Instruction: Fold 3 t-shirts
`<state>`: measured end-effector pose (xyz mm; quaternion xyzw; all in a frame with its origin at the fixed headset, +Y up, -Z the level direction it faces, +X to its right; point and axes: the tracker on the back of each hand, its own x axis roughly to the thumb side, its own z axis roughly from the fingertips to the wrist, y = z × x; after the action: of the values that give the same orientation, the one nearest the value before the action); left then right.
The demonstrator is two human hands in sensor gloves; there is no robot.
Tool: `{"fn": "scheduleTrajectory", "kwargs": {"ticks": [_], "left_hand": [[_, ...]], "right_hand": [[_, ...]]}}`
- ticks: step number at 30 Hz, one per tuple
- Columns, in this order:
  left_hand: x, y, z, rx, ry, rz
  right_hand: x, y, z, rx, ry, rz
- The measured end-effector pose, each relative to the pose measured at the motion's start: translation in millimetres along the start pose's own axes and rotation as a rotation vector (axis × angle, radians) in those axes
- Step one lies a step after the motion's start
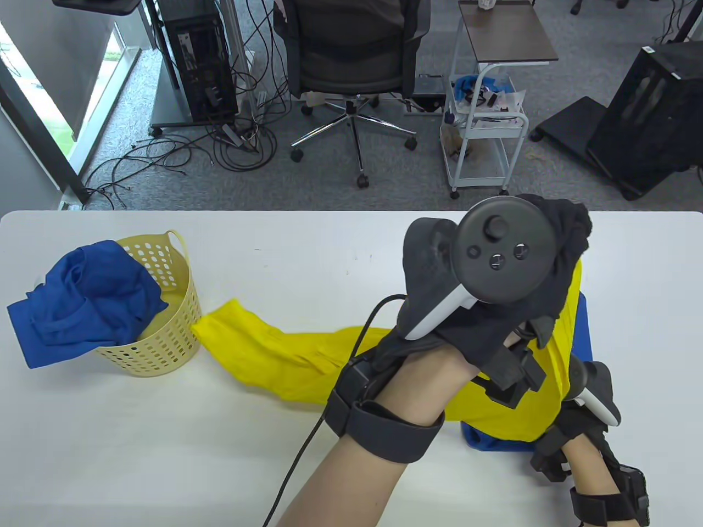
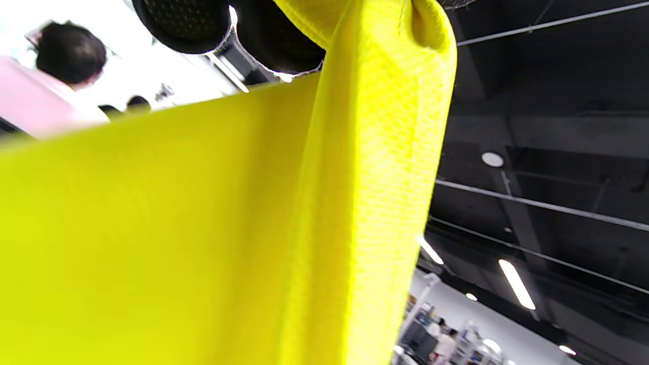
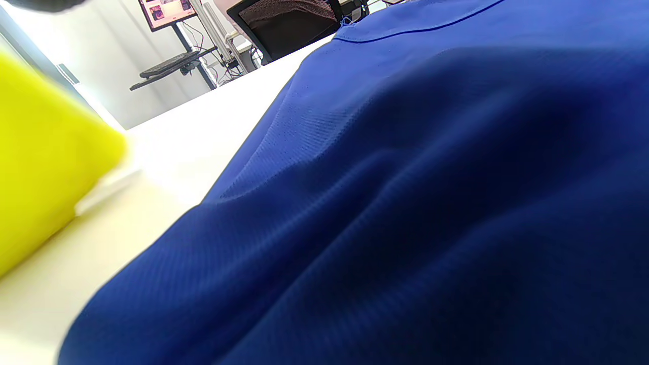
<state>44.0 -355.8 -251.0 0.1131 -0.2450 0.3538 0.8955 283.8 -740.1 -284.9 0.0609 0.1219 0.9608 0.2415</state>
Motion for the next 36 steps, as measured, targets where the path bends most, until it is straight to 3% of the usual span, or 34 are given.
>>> {"fn": "scheduleTrajectory", "kwargs": {"ticks": [11,16,19,24,36], "left_hand": [[-74.5,44.0,23.9,0.076,0.158,-0.036],[-125.1,58.3,51.3,0.079,0.253,-0.085],[-169.6,60.1,75.3,0.056,0.337,-0.096],[-238.0,48.4,114.0,0.021,0.454,-0.121],[-384.5,-19.0,193.5,-0.079,0.649,-0.206]], "right_hand": [[0.3,-0.3,0.0,0.006,0.012,-0.002],[0.9,-0.3,-0.5,0.010,0.017,0.002],[1.3,0.0,-0.9,0.012,0.018,0.006],[2.5,0.3,-1.9,0.013,0.014,0.018],[8.5,4.0,-2.7,0.011,0.012,0.083]]}}
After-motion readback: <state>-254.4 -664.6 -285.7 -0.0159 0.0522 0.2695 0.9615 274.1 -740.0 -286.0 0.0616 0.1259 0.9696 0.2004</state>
